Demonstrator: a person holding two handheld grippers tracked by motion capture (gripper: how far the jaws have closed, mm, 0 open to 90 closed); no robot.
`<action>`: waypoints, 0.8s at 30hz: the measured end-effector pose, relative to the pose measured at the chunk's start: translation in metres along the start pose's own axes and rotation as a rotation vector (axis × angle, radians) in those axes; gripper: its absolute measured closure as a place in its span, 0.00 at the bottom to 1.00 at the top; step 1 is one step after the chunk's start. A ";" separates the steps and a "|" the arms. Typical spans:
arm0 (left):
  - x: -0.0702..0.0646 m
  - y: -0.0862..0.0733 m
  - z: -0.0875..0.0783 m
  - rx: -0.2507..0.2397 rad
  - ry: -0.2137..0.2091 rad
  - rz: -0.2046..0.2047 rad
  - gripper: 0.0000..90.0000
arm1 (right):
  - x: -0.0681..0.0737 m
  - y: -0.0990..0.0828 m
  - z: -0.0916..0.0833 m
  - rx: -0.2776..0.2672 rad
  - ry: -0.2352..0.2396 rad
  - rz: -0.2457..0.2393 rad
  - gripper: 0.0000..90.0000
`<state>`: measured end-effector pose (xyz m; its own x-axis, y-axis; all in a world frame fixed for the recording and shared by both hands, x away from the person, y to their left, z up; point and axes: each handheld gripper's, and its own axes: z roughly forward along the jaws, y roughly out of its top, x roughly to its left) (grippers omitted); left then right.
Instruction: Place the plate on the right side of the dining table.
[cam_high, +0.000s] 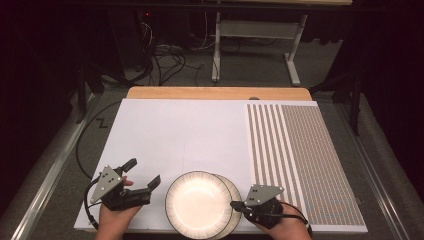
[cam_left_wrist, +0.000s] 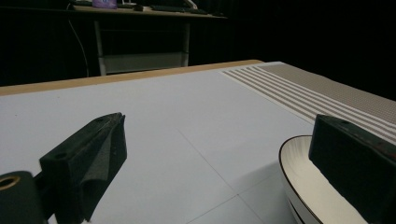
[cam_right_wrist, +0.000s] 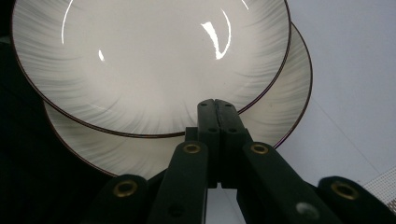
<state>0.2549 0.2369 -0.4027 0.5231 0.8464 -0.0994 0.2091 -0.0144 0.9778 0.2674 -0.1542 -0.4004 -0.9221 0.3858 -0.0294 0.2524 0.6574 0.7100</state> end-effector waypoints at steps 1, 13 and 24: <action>0.000 0.000 0.000 -0.006 -0.002 -0.001 0.05 | 0.000 0.000 0.000 0.000 0.002 0.001 1.00; -0.001 0.001 -0.001 -0.022 -0.005 0.001 0.05 | 0.000 0.000 0.000 -0.004 0.007 0.009 1.00; -0.001 0.001 -0.001 -0.024 -0.012 0.006 0.05 | -0.001 0.001 0.002 -0.008 0.013 0.014 1.00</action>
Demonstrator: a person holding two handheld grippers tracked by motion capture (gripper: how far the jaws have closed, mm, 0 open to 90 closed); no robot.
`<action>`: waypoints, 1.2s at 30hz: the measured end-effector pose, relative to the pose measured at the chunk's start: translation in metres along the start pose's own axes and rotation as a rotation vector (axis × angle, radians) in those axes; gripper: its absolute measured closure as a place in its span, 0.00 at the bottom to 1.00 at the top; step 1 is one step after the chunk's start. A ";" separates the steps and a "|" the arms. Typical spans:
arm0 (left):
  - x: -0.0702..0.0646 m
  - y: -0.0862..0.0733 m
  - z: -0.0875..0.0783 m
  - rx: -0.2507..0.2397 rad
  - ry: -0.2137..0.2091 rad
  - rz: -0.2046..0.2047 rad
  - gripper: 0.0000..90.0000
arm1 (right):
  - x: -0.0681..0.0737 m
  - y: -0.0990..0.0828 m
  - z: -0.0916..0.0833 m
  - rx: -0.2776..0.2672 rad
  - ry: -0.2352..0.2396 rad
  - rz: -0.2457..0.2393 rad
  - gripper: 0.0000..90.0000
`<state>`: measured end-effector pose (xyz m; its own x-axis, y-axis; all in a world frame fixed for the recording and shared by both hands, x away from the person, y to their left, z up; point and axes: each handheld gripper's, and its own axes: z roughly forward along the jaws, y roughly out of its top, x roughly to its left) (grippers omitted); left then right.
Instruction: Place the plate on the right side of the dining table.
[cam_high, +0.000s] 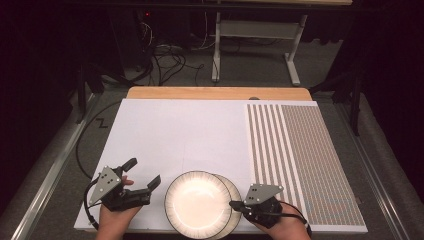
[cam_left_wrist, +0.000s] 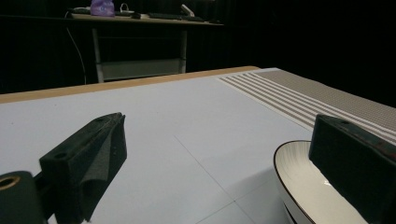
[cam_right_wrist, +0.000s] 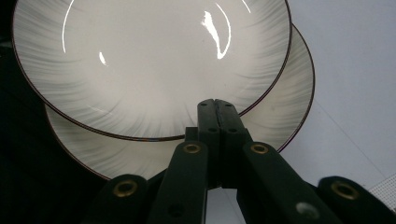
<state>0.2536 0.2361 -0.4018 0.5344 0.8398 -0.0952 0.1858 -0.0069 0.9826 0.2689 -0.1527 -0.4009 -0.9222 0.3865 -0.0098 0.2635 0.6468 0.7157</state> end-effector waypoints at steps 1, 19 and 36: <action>0.000 0.000 0.000 -0.002 0.000 -0.002 0.05 | 0.000 0.000 0.000 -0.001 -0.001 0.000 1.00; 0.001 0.001 -0.002 -0.006 0.002 -0.005 0.05 | 0.008 0.007 0.016 0.028 0.021 -0.025 1.00; 0.000 0.013 -0.003 0.026 -0.022 -0.053 0.05 | 0.010 0.008 0.018 0.032 0.018 -0.027 1.00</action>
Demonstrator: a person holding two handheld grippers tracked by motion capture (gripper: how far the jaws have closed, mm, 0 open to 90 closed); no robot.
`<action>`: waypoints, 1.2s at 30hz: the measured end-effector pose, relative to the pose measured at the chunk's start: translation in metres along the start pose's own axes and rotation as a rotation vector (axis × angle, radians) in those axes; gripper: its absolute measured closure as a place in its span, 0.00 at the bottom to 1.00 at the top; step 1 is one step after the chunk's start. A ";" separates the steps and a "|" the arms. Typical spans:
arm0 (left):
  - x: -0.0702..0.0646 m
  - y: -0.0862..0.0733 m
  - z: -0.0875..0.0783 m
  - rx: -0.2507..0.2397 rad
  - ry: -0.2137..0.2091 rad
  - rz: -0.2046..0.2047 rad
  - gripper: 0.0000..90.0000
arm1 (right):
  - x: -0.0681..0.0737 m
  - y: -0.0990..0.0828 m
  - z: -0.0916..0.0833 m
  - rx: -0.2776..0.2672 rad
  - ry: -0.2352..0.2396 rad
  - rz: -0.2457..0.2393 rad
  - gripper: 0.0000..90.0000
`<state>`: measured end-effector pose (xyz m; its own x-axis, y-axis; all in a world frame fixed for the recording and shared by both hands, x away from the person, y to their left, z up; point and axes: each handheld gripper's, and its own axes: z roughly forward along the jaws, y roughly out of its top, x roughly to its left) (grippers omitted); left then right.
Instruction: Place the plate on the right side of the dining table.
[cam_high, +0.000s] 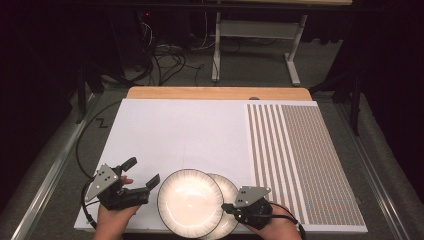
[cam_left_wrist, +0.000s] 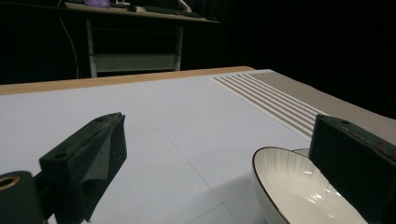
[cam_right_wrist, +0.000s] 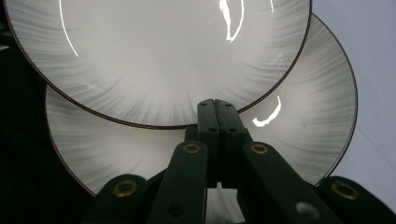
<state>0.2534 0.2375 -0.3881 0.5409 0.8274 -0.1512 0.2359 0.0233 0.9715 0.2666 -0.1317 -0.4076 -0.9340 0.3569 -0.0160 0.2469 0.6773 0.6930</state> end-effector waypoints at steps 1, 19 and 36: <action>0.000 0.002 0.000 0.005 -0.005 -0.005 0.05 | 0.000 0.000 0.000 -0.001 0.001 0.001 1.00; 0.004 0.011 0.008 0.178 -0.080 -0.117 0.05 | 0.000 0.000 0.000 -0.001 -0.001 0.001 1.00; 0.006 0.006 0.017 0.372 -0.189 -0.274 0.05 | 0.000 0.000 0.000 0.000 -0.003 0.001 1.00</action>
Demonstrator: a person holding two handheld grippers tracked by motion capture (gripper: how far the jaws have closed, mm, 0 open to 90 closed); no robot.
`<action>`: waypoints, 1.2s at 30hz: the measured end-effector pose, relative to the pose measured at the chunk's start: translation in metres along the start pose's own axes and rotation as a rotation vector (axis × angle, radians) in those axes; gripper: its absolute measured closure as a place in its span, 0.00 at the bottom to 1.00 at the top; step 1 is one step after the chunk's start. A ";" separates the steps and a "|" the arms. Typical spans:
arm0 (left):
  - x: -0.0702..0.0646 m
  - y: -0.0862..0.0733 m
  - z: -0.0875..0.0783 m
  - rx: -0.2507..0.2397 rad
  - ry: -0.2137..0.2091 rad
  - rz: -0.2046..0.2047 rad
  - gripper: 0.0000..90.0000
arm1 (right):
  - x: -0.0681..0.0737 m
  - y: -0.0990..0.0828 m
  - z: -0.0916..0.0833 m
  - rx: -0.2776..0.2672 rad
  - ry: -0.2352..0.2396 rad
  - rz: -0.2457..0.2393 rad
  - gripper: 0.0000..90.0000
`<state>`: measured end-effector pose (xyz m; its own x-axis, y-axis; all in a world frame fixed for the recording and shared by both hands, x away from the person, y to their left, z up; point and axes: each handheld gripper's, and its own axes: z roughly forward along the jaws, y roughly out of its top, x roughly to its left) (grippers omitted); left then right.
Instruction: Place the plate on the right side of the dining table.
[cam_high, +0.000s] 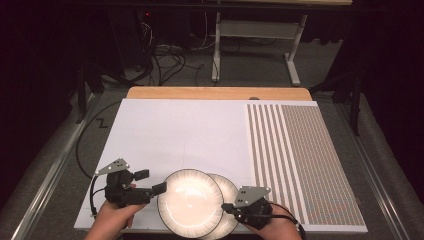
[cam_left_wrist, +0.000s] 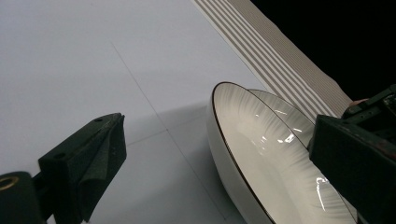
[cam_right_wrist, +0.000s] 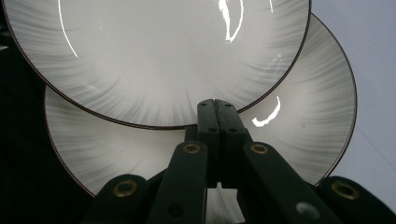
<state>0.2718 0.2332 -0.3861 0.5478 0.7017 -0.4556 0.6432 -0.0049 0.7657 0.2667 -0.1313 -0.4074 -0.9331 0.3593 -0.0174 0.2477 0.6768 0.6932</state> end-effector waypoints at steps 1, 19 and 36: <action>0.001 0.000 0.000 0.010 -0.006 -0.013 0.05 | 0.000 0.000 0.000 0.000 0.000 0.000 1.00; 0.005 -0.004 0.006 0.151 -0.060 -0.151 0.01 | 0.001 0.000 0.000 -0.001 -0.005 0.000 1.00; 0.004 -0.003 0.015 0.273 -0.084 -0.241 0.01 | 0.001 0.000 0.000 0.001 -0.006 0.001 1.00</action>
<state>0.2800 0.2255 -0.3969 0.3977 0.6451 -0.6525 0.8719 -0.0442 0.4877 0.2660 -0.1308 -0.4072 -0.9312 0.3639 -0.0208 0.2492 0.6773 0.6922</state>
